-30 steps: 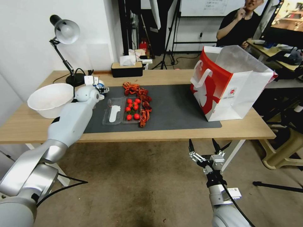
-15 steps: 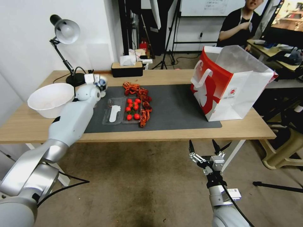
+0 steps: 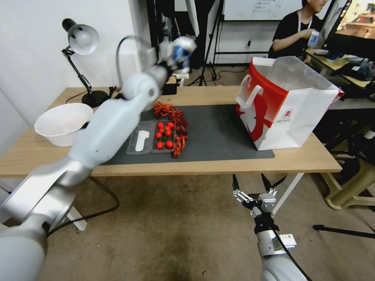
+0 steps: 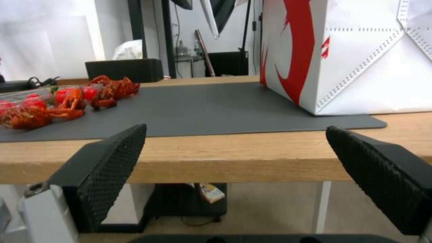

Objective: Pick up the trash from the table and place it into the takeout bag.

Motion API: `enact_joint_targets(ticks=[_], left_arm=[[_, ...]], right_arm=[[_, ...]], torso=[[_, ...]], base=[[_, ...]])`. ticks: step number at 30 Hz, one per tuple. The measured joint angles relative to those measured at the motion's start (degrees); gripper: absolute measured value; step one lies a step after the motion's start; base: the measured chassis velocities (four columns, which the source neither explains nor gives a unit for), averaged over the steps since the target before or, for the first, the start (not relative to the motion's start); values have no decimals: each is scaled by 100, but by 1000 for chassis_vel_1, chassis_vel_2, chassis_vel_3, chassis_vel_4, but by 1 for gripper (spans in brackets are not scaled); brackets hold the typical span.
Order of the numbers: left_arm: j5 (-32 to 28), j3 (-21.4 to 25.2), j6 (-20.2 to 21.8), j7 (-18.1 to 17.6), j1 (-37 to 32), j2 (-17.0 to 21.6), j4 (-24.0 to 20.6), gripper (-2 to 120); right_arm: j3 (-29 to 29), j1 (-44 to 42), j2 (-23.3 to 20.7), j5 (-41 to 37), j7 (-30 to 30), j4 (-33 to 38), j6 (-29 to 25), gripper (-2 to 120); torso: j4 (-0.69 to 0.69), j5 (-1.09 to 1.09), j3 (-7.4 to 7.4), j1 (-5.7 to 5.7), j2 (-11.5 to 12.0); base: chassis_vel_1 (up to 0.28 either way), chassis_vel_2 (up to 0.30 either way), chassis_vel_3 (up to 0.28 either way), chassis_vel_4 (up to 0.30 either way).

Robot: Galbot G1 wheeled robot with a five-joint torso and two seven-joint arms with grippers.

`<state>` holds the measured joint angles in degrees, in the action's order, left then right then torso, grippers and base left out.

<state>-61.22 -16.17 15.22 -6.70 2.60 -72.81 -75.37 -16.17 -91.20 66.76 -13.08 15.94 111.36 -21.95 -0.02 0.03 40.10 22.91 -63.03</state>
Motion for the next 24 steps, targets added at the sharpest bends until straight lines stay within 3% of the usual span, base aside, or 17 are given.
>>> enact_joint_targets(ticks=[3, 4, 11, 21, 24], left_arm=[[-42, -538, -352, 385, 510, -691, 580, 1], [-42, -538, -352, 385, 510, -691, 580, 1], [210, -1146, -776, 765, 731, -1708, 1318, 1], [405, -1864, -958, 770, 636, -1967, 1327, 1], [471, -1919, -959, 758, 604, -1955, 1332, 11]], right_arm=[[-3, -10, 48, 23, 1, 6, 3, 100], [-3, -10, 48, 23, 1, 6, 3, 100], [-27, -18, 101, 29, 5, -14, 0, 100], [-40, -35, 111, 29, 7, -99, -59, 100], [-36, -34, 114, 27, 7, -100, -71, 100]], torso=[[0, 0, 0, 1, 0], [0, 0, 0, 1, 0], [1, -1, 0, 1, 1], [2, -2, 0, 1, 0], [2, -2, 1, 1, 1]], base=[[0, 0, 0, 0], [0, 0, 0, 0], [0, 0, 0, 0], [0, 0, 0, 0], [0, 0, 0, 0]])
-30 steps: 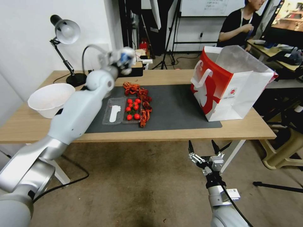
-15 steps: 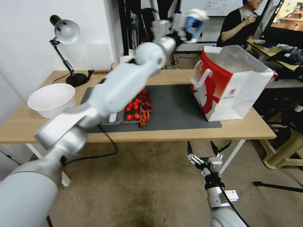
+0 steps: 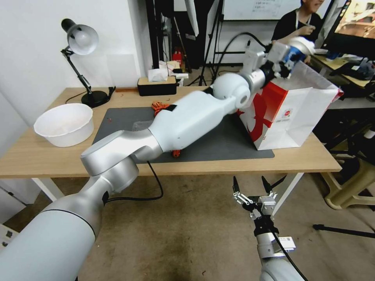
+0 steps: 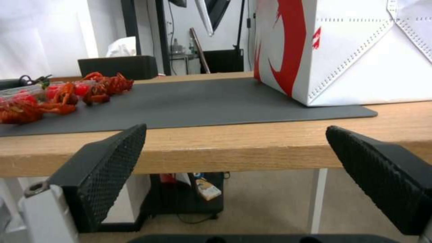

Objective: Pick up the trash from the table and place it into the takeout bag.

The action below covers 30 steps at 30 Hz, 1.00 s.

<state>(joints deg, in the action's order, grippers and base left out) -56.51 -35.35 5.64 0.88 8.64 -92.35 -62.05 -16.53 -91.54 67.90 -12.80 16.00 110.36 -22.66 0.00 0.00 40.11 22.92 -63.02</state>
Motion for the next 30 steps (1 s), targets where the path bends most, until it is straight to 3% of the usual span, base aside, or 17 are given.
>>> enact_joint_targets(ticks=[9, 10, 16, 18, 21, 22, 30], left_arm=[[168, -44, 25, 31, 93, 19, 148, 40], [211, -45, 53, 47, 103, 24, 174, 49], [275, -55, 109, 48, 110, 30, 192, 56], [374, -76, 182, 48, 115, 47, 208, 75], [413, -80, 217, 48, 116, 51, 209, 79], [440, -82, 246, 48, 118, 54, 209, 90], [550, -127, 473, 43, 194, 66, 205, 100]], right_arm=[[2, -26, -1, -2, -2, -7, -29, 100], [3, -37, 2, -3, -2, -7, -31, 100], [5, -41, 4, -3, -3, -6, -33, 100], [7, -42, 5, -3, -4, -4, -33, 100], [7, -41, 5, -3, -4, -2, -33, 100], [8, -41, 5, -3, -3, 0, -33, 100], [8, -24, 7, -4, 0, 8, -33, 100]], torso=[[0, 0, 0, 0, 0], [0, -1, 0, 0, 0], [0, 0, 0, -1, 0], [0, 0, 0, 0, 0], [0, 0, 0, 0, 0], [0, -1, 0, 0, 0], [0, -1, 0, 0, 0]], base=[[0, 0, 0, 0], [0, 0, 0, 0], [0, 0, 0, 0], [0, 0, 0, 0], [0, 0, 0, 0], [0, 0, 0, 0], [0, 0, 0, 0]])
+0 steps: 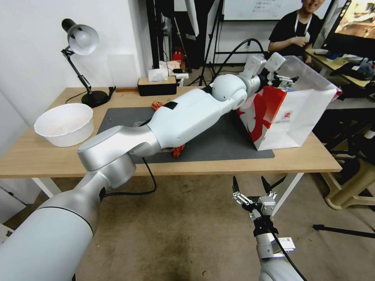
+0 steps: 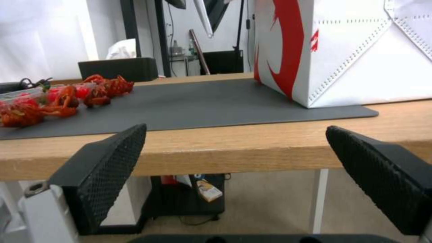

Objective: Pick up the trash from the table and place it into the takeout bag.

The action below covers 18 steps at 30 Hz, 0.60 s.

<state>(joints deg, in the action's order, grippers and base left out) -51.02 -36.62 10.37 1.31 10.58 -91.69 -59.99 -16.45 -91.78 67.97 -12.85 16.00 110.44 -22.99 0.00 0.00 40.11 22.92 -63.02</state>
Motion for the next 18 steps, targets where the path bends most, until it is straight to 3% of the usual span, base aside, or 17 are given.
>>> enact_joint_targets(ticks=[14, 17, 18], left_arm=[[123, 140, 87, 16, 57, 135, -76, 100], [144, 245, 98, 227, 55, 609, -571, 100], [315, 299, 102, 547, 2, 1033, -919, 100]], right_arm=[[8, 43, 8, -22, 9, -33, 2, 100], [16, 59, 5, -27, 9, -34, 4, 100], [14, 53, -2, -34, 9, -33, 5, 100]], torso=[[0, 0, 0, 0, 0], [-2, 0, 0, 0, 0], [0, -1, 0, 0, 0]], base=[[0, 0, 0, 0], [0, 0, 0, 0], [0, 0, 0, 0]])
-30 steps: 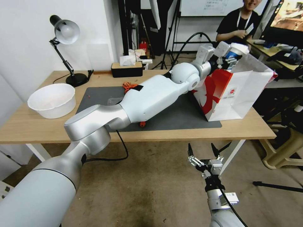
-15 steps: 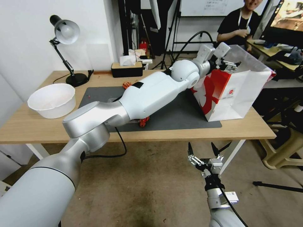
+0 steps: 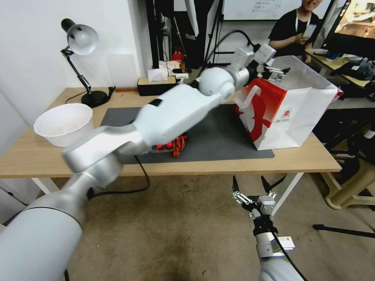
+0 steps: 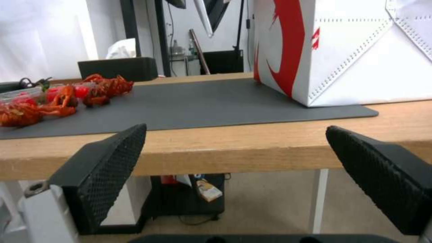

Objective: Pick up the trash from the table and place it into the takeout bag.

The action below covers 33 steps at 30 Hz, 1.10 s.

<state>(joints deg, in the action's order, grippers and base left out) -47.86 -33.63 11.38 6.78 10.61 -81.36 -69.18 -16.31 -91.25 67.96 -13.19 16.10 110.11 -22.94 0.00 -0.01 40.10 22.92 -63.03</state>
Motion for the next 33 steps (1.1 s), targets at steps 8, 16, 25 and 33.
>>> enact_joint_targets(ticks=[8, 16, 25, 33], left_arm=[[1323, 654, -298, 946, -762, 1492, -1144, 100], [1999, 1461, -616, 1163, -2124, 2215, -1972, 100], [2819, 3000, -952, 1424, -4088, 2900, -3000, 100], [3417, 4707, -1181, 1043, -6275, 2766, -3804, 100]], right_arm=[[-25, -56, 0, -6, 6, 17, -35, 100], [-30, -121, 8, 3, 7, 69, -45, 100], [-31, -176, 28, 66, 4, 92, -47, 100], [-9, -186, 5, 86, -9, 30, -60, 100]], torso=[[1, -1, 0, 0, 0], [-1, -1, 0, 1, 0], [-1, -2, 0, 1, 0], [-2, 0, 0, 1, -1]], base=[[0, 0, 0, 0], [0, 0, 0, 0], [0, 0, 0, 0], [0, 0, 0, 0]])
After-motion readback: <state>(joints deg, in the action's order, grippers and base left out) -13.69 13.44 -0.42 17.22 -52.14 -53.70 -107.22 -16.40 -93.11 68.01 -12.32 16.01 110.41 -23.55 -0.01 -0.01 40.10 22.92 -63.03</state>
